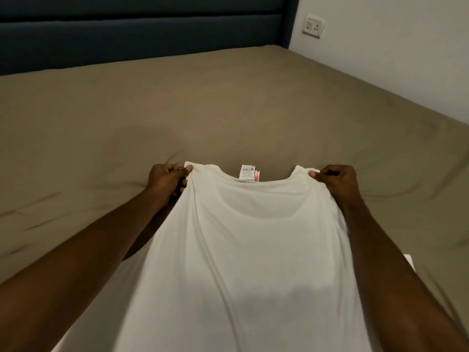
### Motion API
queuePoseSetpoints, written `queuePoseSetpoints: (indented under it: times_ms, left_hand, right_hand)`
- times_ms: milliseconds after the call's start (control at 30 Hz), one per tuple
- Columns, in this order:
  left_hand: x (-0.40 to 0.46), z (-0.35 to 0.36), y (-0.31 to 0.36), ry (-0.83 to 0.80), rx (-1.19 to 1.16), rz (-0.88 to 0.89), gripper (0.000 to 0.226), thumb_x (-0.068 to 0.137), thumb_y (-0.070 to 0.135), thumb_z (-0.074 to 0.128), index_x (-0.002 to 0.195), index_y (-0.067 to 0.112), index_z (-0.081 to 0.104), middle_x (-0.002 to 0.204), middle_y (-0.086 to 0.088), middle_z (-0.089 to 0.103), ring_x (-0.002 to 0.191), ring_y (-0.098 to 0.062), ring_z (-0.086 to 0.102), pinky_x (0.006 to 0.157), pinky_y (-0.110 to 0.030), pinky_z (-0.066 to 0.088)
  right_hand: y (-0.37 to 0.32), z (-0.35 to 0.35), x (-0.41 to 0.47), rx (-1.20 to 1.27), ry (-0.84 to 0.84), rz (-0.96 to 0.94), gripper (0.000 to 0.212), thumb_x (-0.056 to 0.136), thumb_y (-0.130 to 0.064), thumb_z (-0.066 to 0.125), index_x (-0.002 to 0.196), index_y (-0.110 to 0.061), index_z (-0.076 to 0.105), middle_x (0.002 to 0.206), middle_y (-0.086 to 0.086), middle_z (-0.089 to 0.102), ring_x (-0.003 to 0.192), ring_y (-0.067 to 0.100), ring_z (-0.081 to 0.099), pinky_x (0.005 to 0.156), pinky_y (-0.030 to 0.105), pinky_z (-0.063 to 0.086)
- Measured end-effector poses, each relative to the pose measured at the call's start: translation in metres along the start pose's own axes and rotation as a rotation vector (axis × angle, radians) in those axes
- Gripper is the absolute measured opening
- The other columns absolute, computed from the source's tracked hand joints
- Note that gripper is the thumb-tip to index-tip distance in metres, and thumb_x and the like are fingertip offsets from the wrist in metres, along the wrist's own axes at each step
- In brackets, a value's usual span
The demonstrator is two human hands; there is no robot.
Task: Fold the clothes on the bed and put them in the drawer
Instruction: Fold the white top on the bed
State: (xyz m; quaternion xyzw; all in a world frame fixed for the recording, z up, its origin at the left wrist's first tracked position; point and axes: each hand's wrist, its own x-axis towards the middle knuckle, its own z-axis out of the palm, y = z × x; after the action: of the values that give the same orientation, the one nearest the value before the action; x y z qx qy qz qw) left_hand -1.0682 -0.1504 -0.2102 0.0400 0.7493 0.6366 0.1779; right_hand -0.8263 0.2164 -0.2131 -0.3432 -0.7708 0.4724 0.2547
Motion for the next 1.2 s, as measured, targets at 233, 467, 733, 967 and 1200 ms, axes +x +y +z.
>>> queuePoseSetpoints:
  times_ms: [233, 467, 733, 967, 1200]
  left_hand:
    - [0.021, 0.005, 0.002, 0.186, 0.025, -0.092, 0.040, 0.076, 0.029, 0.090, 0.080, -0.001, 0.063, 0.074, -0.004, 0.069, 0.063, -0.018, 0.063, 0.062, -0.030, 0.048]
    - [0.028, 0.009, 0.037, 0.259, 0.084, -0.114, 0.034, 0.065, 0.011, 0.087, 0.090, -0.001, 0.069, 0.081, -0.005, 0.072, 0.076, -0.026, 0.069, 0.070, -0.032, 0.056]
    - [0.015, 0.031, 0.013, 0.376, 0.931, 0.501, 0.019, 0.092, 0.007, 0.051, 0.110, 0.010, 0.055, 0.096, -0.016, 0.072, 0.092, -0.042, 0.067, 0.075, -0.044, 0.047]
    - [0.033, 0.020, 0.017, 0.352, 1.062, 0.487, 0.024, 0.096, 0.006, 0.045, 0.119, 0.002, 0.047, 0.100, -0.023, 0.070, 0.096, -0.047, 0.065, 0.077, -0.048, 0.045]
    - [0.040, 0.003, 0.016, 0.263, 0.738, 0.381, 0.033, 0.101, 0.037, 0.051, 0.101, 0.006, 0.063, 0.096, -0.015, 0.071, 0.095, -0.039, 0.065, 0.079, -0.041, 0.046]
  right_hand:
    - [0.014, 0.003, 0.038, 0.235, 0.116, 0.155, 0.043, 0.069, -0.024, 0.090, 0.072, 0.009, 0.063, 0.063, 0.011, 0.050, 0.052, 0.019, 0.040, 0.051, 0.030, 0.034]
    - [0.018, 0.000, 0.037, 0.271, 0.213, 0.249, 0.035, 0.073, -0.021, 0.088, 0.058, -0.006, 0.059, 0.052, 0.003, 0.049, 0.043, 0.018, 0.037, 0.049, 0.029, 0.034]
    - [0.013, 0.026, 0.033, -0.416, 0.406, 0.033, 0.031, 0.084, -0.044, 0.072, 0.090, -0.014, 0.074, 0.086, 0.011, 0.073, 0.082, 0.037, 0.067, 0.073, 0.037, 0.050]
    - [0.015, 0.029, 0.039, -0.564, 0.401, 0.043, 0.028, 0.089, -0.041, 0.068, 0.091, -0.013, 0.066, 0.091, 0.018, 0.071, 0.084, 0.042, 0.066, 0.069, 0.037, 0.045]
    - [0.011, 0.032, 0.030, -0.509, 0.389, -0.068, 0.029, 0.091, -0.041, 0.067, 0.091, -0.015, 0.054, 0.085, 0.013, 0.068, 0.082, 0.041, 0.064, 0.071, 0.042, 0.047]
